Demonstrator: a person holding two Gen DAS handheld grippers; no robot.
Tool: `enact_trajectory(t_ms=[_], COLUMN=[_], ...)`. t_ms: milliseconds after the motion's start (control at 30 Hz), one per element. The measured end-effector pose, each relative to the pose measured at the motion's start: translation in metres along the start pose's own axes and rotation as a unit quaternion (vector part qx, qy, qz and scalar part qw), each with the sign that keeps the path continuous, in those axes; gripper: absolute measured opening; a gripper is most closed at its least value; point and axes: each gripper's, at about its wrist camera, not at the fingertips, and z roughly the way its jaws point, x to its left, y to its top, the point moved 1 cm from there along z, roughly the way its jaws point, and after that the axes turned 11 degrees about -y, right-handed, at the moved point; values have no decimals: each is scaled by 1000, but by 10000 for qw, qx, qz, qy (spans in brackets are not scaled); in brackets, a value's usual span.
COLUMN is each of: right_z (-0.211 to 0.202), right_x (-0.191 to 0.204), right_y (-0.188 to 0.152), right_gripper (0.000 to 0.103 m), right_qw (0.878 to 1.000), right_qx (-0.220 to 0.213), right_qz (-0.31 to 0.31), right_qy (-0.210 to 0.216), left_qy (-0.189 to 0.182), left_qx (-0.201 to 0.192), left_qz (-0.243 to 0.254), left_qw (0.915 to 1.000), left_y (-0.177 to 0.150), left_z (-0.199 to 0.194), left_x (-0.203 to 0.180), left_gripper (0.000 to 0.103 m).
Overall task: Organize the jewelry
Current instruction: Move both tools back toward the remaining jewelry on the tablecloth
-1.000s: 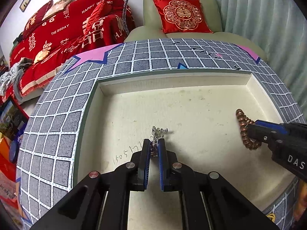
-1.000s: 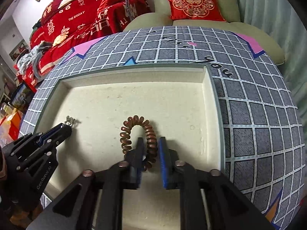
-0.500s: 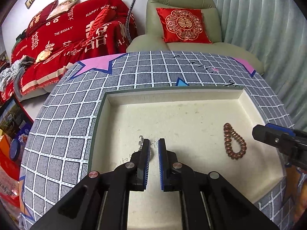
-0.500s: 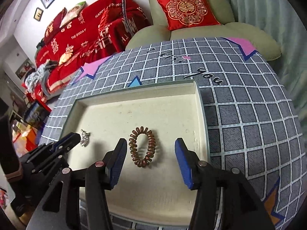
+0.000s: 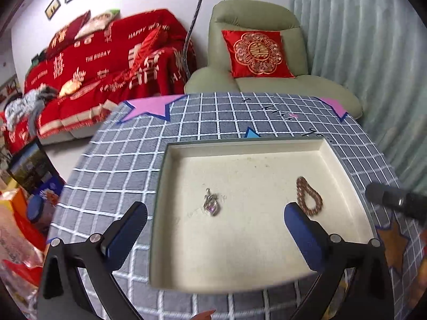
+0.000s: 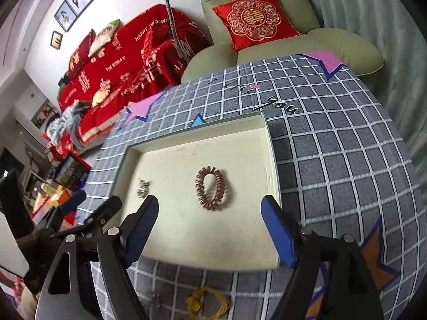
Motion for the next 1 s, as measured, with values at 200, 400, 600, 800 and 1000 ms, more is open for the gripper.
enact_trajectory(t_ms=[200,400,600,800,1000], right_z=[-35,-71,-87,-87,-78], right_x=[-5,-16,-15,-18,-19], right_y=[-23,-52,-84,-129,-171], right_gripper=[94,103,103,103,103], right_qw=[9994,9961,9993,9995,9974], right_qx=[-199,-579,-256,19,358], right_qz=[127,415,182,-190,-435], right_qy=[267,529,187,-243,-444], left_qy=[-8,-218,-171,-140,-60], left_qx=[-172,1,103,227,347], left_qz=[287,73,208,264,221], left_qw=[9994,9997,9996,9993,9991], left_y=[-39,-86,-126,-154,-166], left_z=[-51,-84,-100,-104,-99], left_x=[1,8,-1,-7,-3], left_gripper=[103,103,103,103,103])
